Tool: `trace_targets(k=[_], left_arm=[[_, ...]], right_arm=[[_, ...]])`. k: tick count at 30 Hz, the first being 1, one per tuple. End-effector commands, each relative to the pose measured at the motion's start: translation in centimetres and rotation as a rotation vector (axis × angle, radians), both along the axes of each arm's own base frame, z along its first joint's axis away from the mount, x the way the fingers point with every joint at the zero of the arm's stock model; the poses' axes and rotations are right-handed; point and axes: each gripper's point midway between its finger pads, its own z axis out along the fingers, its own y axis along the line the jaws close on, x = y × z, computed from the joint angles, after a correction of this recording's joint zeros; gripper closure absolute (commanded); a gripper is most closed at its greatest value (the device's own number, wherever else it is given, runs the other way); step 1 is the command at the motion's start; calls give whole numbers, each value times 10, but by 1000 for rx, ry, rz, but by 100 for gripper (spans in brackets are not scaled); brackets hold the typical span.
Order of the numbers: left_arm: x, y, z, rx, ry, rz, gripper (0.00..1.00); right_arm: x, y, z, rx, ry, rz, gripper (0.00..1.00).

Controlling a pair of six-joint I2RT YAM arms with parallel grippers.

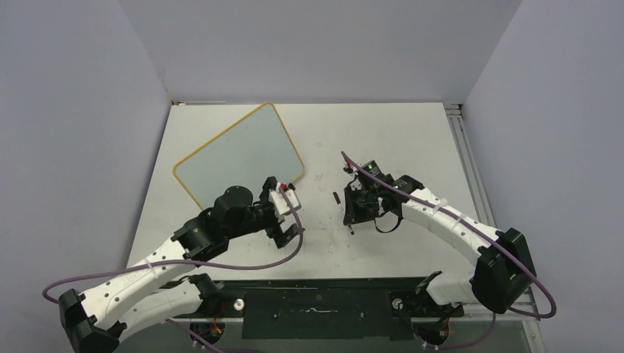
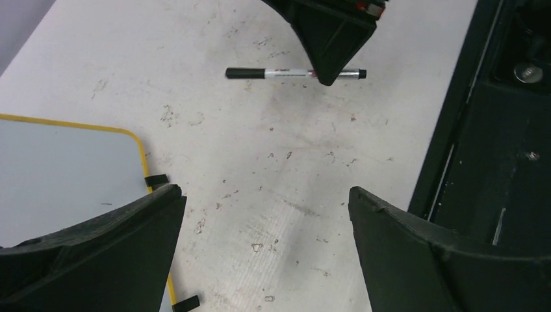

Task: Write a sentence on the whiteboard
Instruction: Pick up the whiteboard marker from the center of the board, then pass from the right arm to the left

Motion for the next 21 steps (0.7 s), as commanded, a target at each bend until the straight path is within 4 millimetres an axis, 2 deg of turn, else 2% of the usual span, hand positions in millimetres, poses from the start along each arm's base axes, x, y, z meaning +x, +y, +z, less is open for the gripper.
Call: trace_targets(k=[1, 7, 10, 13, 16, 21], left_arm=[[-31, -8, 11, -80, -140, -159, 4], [-82, -16, 0, -81, -204, -324, 4], [-96, -19, -10, -27, -213, -370, 0], [-108, -24, -23, 38, -203, -413, 17], [-119, -32, -32, 69, -180, -457, 24], [-127, -39, -37, 74, -179, -492, 34]], right_arm=[[-70, 39, 47, 241, 214, 255, 95], [-145, 43, 69, 332, 436, 429, 95], [-166, 40, 77, 359, 497, 475, 95], [-175, 40, 88, 390, 521, 520, 95], [-179, 42, 99, 416, 535, 575, 95], [-181, 48, 103, 415, 546, 633, 95]])
